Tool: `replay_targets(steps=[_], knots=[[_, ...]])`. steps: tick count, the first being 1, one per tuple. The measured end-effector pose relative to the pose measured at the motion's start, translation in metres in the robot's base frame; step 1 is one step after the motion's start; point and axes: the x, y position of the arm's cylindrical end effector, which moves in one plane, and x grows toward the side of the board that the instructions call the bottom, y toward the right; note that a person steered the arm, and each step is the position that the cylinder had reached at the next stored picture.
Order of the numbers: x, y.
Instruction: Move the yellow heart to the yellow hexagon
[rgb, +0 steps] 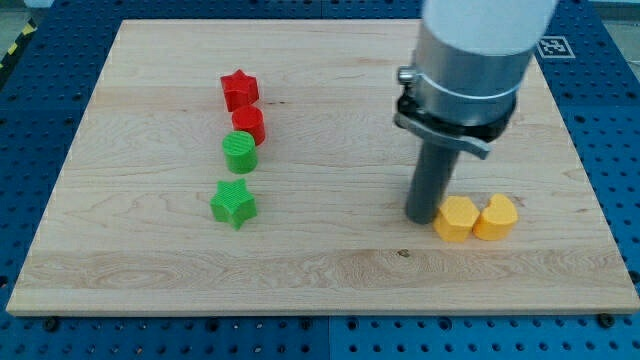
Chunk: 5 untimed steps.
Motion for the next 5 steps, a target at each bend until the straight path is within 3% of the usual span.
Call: replay_targets(steps=[3, 5], knots=[[-0.041, 0.032], [-0.038, 0.027]])
